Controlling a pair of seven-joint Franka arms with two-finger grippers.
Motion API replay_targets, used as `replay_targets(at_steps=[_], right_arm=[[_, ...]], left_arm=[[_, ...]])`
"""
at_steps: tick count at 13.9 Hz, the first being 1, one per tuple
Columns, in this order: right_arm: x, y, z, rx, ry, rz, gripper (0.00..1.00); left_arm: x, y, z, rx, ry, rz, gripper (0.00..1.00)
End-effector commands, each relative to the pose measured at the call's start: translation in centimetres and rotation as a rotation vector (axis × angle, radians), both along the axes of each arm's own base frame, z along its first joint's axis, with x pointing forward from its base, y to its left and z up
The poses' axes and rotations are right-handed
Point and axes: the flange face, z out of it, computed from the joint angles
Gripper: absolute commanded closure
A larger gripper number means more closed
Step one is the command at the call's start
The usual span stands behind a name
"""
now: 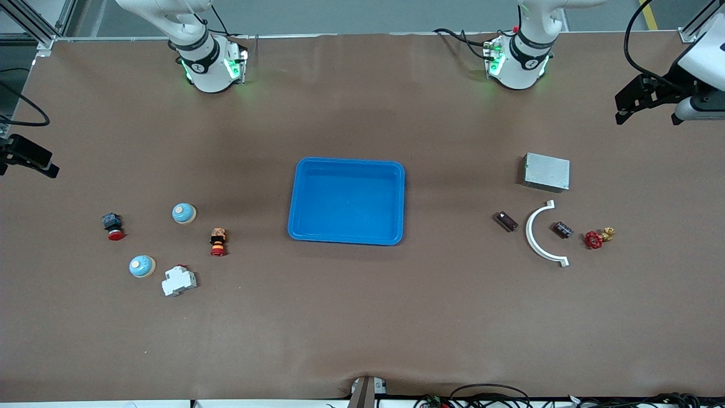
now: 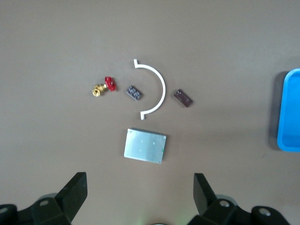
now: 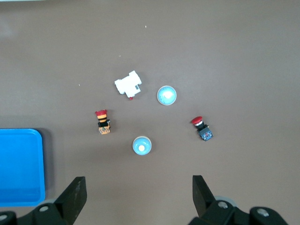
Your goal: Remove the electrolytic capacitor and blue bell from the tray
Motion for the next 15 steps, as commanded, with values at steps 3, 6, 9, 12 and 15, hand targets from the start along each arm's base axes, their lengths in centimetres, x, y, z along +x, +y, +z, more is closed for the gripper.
replay_targets(at_steps=[3, 6, 9, 12, 15], right_arm=[[0.4, 0.1, 0.4, 0.015, -0.014, -0.014, 0.00], [0.4, 0.2, 0.4, 0.015, -0.014, -0.012, 0.00], [0.4, 0.1, 0.4, 0.014, -0.014, -0.014, 0.00], [0.3, 0.0, 0.4, 0.014, -0.014, -0.014, 0.00], [0.4, 0.0, 0.4, 0.014, -0.017, -0.016, 0.00]], left_arm=[[-0.9, -1.9, 0.5, -0.017, 0.010, 0.134, 0.00], [-0.4, -1.6, -0.2, -0.013, 0.027, 0.077, 0.00], [0.1, -1.8, 1.0, -0.020, 0.002, 0.071, 0.00], [0.2, -2.0, 1.1, -0.025, 0.002, 0.057, 0.00], [0.3, -2.2, 1.4, -0.112, 0.005, 0.054, 0.00]])
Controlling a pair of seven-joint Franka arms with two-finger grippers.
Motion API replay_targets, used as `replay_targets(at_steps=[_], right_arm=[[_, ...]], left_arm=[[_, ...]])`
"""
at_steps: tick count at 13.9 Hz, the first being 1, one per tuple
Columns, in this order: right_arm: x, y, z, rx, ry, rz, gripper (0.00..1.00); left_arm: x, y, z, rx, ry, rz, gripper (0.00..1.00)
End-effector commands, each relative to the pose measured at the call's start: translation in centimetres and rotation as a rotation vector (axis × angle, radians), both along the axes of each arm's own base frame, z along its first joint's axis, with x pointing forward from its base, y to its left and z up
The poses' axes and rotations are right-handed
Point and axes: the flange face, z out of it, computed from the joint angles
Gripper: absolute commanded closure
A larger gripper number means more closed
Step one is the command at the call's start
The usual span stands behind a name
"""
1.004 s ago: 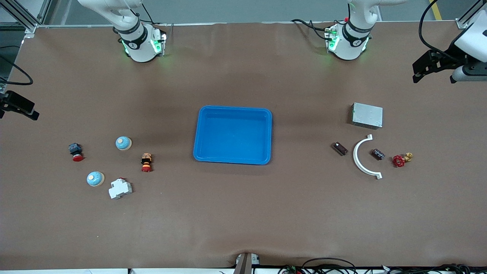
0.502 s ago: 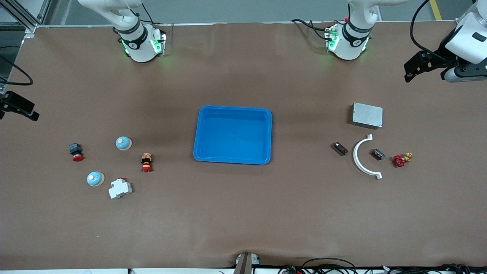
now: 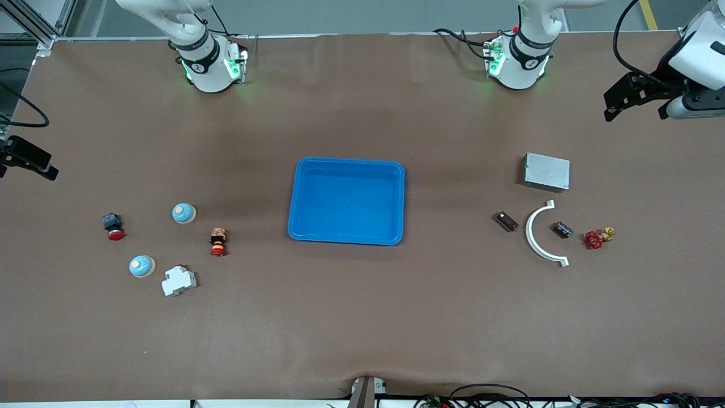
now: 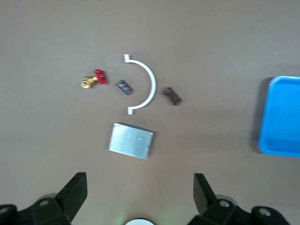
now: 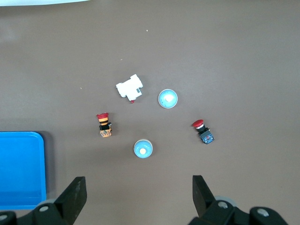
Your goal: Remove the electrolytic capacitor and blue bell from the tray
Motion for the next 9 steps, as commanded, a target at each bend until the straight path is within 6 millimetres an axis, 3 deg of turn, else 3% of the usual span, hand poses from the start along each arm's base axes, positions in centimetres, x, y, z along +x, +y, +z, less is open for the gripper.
replay_targets(at_steps=[1, 9], right_arm=[[0.29, -0.09, 0.39, 0.012, -0.010, -0.015, 0.00], [0.28, -0.18, 0.39, 0.012, -0.010, -0.018, 0.00]], left_arm=[[0.69, 0.07, 0.39, -0.046, 0.006, -0.008, 0.00], [0.90, 0.41, 0.66, 0.040, 0.009, -0.001, 0.00]])
